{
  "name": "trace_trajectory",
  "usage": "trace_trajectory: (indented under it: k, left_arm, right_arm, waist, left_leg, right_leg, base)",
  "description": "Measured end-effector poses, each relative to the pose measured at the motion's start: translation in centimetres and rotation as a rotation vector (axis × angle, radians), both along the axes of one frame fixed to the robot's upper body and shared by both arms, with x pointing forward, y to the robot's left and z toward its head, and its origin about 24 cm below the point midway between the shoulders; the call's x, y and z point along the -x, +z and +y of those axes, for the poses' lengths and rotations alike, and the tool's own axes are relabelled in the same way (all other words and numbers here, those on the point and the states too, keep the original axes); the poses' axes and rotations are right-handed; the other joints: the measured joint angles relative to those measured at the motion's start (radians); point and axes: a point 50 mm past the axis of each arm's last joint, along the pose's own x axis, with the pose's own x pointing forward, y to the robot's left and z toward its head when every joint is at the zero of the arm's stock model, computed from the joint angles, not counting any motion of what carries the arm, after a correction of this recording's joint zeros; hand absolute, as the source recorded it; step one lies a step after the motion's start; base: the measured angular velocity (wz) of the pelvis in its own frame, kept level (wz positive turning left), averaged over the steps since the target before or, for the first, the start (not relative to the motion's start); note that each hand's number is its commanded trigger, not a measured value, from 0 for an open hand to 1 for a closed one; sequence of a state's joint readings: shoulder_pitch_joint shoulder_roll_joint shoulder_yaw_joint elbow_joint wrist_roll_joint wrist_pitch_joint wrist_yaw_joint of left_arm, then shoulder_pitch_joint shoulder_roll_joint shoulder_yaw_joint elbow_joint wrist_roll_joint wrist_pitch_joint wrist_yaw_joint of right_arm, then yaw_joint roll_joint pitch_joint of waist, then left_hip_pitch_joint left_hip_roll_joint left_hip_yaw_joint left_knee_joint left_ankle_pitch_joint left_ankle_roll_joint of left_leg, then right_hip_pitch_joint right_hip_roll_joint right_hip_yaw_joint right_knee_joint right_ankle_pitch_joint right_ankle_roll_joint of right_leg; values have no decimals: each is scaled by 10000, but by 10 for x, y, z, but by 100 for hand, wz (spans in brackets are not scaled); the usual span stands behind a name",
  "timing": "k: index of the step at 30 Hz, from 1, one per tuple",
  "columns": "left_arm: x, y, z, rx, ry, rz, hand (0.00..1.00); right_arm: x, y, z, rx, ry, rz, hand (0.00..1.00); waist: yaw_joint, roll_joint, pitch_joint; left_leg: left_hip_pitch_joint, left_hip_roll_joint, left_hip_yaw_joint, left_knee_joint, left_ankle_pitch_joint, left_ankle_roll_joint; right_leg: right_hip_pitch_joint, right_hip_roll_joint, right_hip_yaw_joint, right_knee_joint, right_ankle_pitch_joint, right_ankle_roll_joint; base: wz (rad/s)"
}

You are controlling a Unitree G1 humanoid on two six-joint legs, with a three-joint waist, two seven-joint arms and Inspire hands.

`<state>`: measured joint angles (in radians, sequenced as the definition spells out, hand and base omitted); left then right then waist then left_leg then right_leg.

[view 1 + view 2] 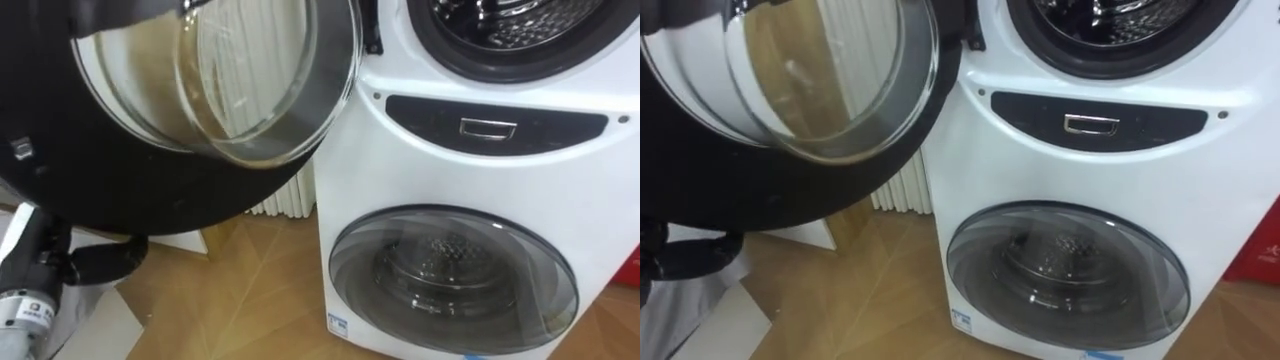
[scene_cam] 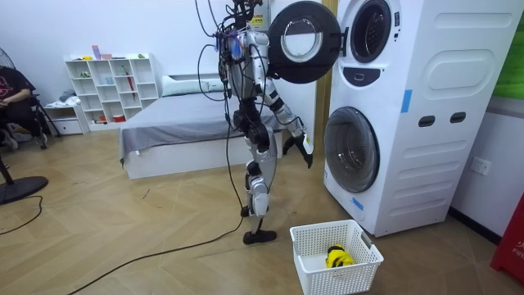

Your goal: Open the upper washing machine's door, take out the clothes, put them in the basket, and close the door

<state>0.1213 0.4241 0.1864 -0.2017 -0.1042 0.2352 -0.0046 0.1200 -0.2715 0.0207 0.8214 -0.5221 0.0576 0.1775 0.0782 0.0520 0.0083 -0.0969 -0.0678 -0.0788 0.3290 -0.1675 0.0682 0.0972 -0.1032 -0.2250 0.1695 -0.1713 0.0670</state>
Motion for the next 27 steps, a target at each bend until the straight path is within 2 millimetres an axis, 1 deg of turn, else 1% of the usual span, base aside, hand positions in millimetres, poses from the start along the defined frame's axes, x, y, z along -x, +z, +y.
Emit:
trace_trajectory:
  k: [3,6,8,12,15,18,20,24,27]
  left_arm:
    - [8,5,-6,-57,-584,-37,0]
    - [8,10,-12,-55,-1059,-172,0]
    - [13,9,-22,106,-1814,-40,0]
    - [14,9,-35,225,-2842,159,0]
    - [15,9,-50,342,-3944,293,0]
    - [16,8,-62,539,-4818,378,0]
    - [17,7,-72,667,-5673,411,0]
    - [20,8,-85,1072,-6864,558,0]
    - [22,8,-90,1161,-7248,559,0]
  right_arm:
    - [-2,1,2,-63,-25,-136,0]
    - [-3,1,2,-61,-24,-223,0]
    - [-3,1,2,-38,-114,-287,0]
    - [-4,1,3,11,-181,-393,0]
    - [-4,1,4,-66,-528,-611,0]
    - [-4,1,4,-141,-801,-765,0]
    - [-5,1,5,-178,-1005,-892,0]
    - [-4,0,5,-335,-1340,-986,0]
    - [-4,0,5,-385,-1444,-1018,0]
  waist:
    - [19,-19,-13]
    - [29,-25,-24]
    - [29,-41,-33]
    - [36,-73,-60]
    - [9,-65,-64]
    - [-20,-43,-76]
    - [-81,-7,-104]
    - [-279,-3,-108]
    - [-379,-5,-107]
  left_leg:
    - [8,-2,21,-1,15,10]
    - [32,0,20,-33,50,1]
    - [54,2,17,-48,91,-6]
    - [85,24,2,-73,149,-37]
    - [87,26,1,-84,202,-37]
    - [87,28,9,-81,204,-37]
    - [89,30,56,-102,206,-33]
    - [123,43,123,-241,247,-35]
    - [126,49,133,-321,259,-54]
  right_leg:
    - [3,-6,-2,12,3,-2]
    - [11,-5,-8,17,8,-9]
    - [29,-4,-33,36,14,-18]
    - [36,7,-45,53,14,-13]
    - [34,13,-31,33,33,52]
    - [24,7,-6,33,48,61]
    - [2,-11,0,43,54,66]
    - [-48,-12,20,42,44,52]
    - [-83,-8,21,47,22,15]
  base:
    - [0]
    - [0]
    - [0]
    - [-1]
    - [0]
    - [-4]
    - [-6]
    - [-4]
    - [0]
